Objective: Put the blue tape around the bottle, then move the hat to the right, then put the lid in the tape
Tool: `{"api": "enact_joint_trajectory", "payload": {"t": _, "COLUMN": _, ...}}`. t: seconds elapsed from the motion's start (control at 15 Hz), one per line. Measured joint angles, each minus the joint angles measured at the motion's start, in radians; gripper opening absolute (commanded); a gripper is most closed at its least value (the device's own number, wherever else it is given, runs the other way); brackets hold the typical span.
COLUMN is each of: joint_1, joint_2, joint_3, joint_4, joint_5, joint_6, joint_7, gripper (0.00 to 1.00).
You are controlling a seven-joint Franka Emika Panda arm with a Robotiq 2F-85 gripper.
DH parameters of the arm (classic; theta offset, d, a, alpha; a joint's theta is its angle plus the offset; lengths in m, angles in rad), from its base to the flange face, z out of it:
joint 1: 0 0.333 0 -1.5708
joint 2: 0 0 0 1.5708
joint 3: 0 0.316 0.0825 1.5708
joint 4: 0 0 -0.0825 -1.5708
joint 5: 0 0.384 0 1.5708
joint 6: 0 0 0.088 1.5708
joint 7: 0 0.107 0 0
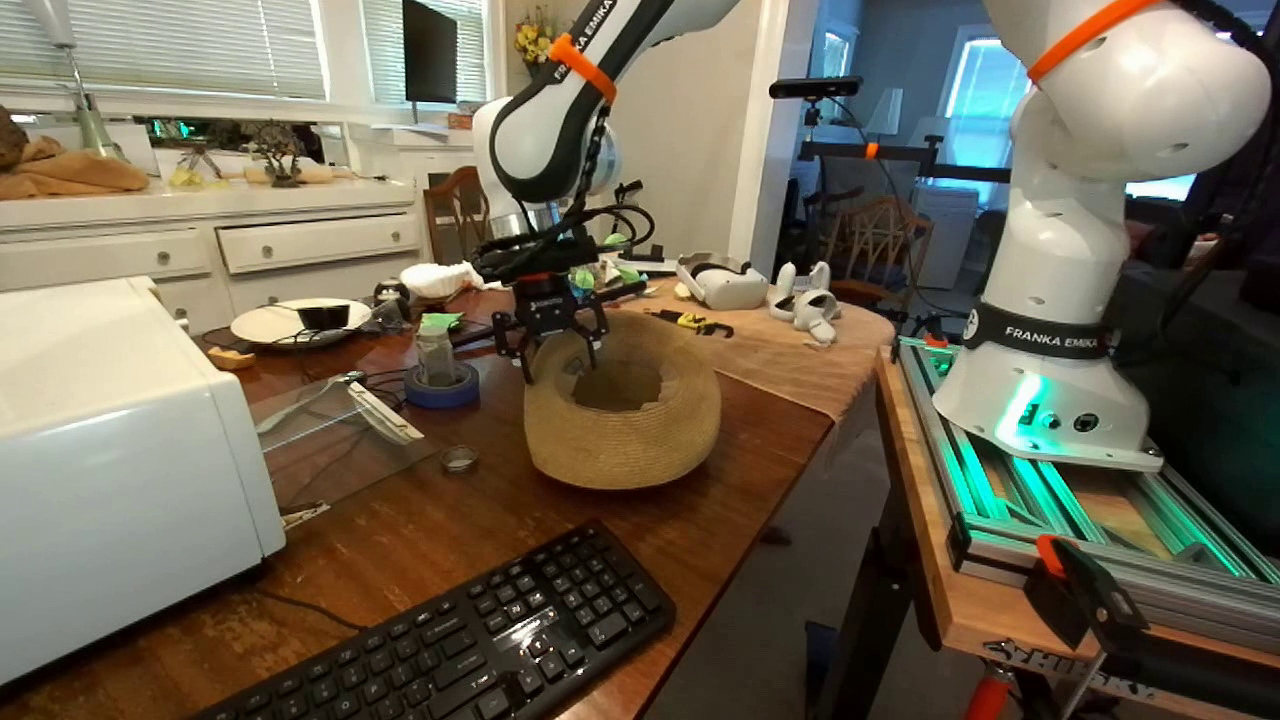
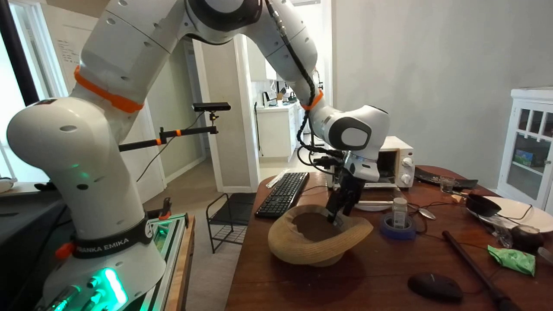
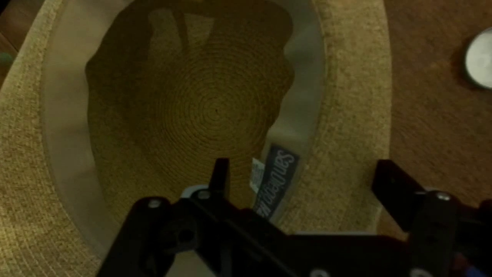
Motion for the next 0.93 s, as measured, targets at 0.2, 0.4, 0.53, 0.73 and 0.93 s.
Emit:
{"api": "enact_joint_trajectory", "payload": {"t": 0.2, "joint_1": 0.000, "joint_2": -0.010, "joint_3": -0.008, "joint_4": -0.015, "joint_5": 0.000, "joint_6": 0.038, "joint_7": 0.000, "gripper": 0.94}}
{"api": "enact_joint_trajectory", "payload": {"t": 0.4, "joint_1": 0.001, "joint_2": -0.015, "joint_3": -0.014, "joint_4": -0.029, "joint_5": -0.001, "joint_6": 0.059, "joint_7": 0.000, "gripper": 0.82}}
{"api": "enact_joint_trajectory", "payload": {"t": 0.53, "joint_1": 0.005, "joint_2": -0.019, "joint_3": -0.022, "joint_4": -0.037, "joint_5": -0.005, "joint_6": 0.062, "joint_7": 0.000, "gripper": 0.74}}
{"api": "enact_joint_trajectory", "payload": {"t": 0.73, "joint_1": 0.015, "joint_2": -0.015, "joint_3": -0.042, "joint_4": -0.053, "joint_5": -0.015, "joint_6": 0.062, "joint_7": 0.002, "gripper": 0.49}}
{"api": "enact_joint_trajectory", "payload": {"t": 0.93, "joint_1": 0.020, "joint_2": -0.011, "joint_3": -0.058, "joint_4": -0.061, "joint_5": -0.018, "joint_6": 0.062, "joint_7": 0.002, "gripper": 0.25}}
